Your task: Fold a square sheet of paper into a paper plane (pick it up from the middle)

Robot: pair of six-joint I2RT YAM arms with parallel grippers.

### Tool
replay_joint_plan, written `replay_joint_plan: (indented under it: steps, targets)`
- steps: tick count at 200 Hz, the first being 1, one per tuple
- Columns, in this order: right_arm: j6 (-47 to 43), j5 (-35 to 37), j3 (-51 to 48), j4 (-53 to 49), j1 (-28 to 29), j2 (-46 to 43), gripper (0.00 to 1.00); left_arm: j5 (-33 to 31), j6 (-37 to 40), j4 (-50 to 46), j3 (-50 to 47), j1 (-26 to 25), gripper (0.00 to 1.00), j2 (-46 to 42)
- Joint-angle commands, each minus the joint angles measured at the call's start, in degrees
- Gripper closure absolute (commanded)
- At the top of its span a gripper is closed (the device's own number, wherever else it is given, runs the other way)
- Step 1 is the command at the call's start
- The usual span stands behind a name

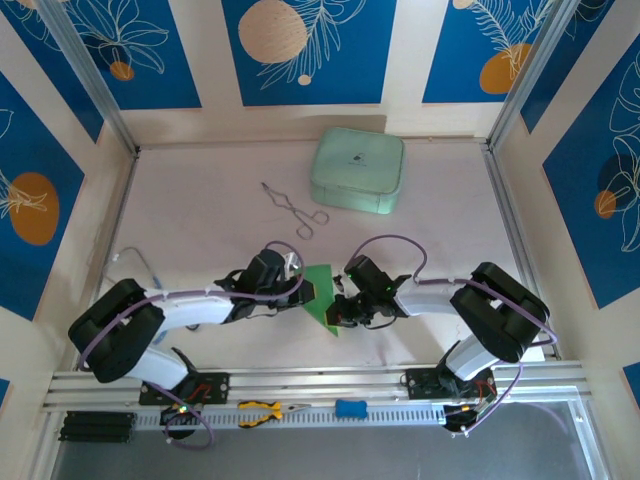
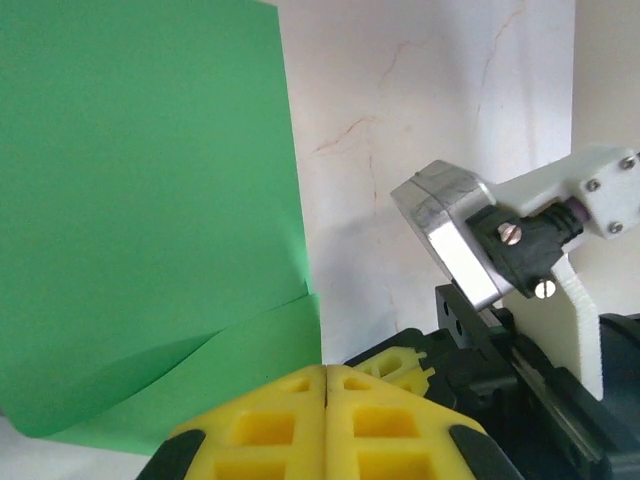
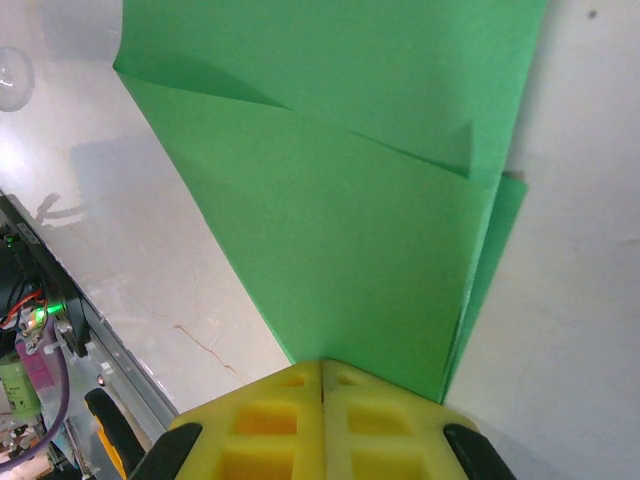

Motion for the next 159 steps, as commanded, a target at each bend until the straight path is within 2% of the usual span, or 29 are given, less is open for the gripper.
replay_joint_plan:
  steps: [1, 27, 61, 107, 159]
  targets:
    - [0.92, 2.41, -1.85, -5.15, -0.52, 1.34, 0.96, -0.4, -0.93, -0.6, -0.66, -1.59, 1.0, 1.71]
    - [0.92, 2.34, -2.29, -4.94, -0.87, 0.82, 0.96, 0.94, -2.09, 4.07, -0.38, -3.12, 1.0, 5.88]
    - [0.88, 2.17, -2.42, -4.85, -1.11, 1.05, 0.96, -1.75, -2.09, 5.13, -2.47, -3.13, 1.0, 8.81]
    - [0.43, 2.51, -2.25, -5.96, -1.16, 1.68, 0.97, -5.24, -0.03, 3.67, -4.53, -0.5, 1.0, 9.81]
    - [0.2, 2.34, -2.31, -6.15, -1.18, 2.39, 0.98, -5.03, 2.82, -0.29, -2.76, 2.99, 1.0, 9.01]
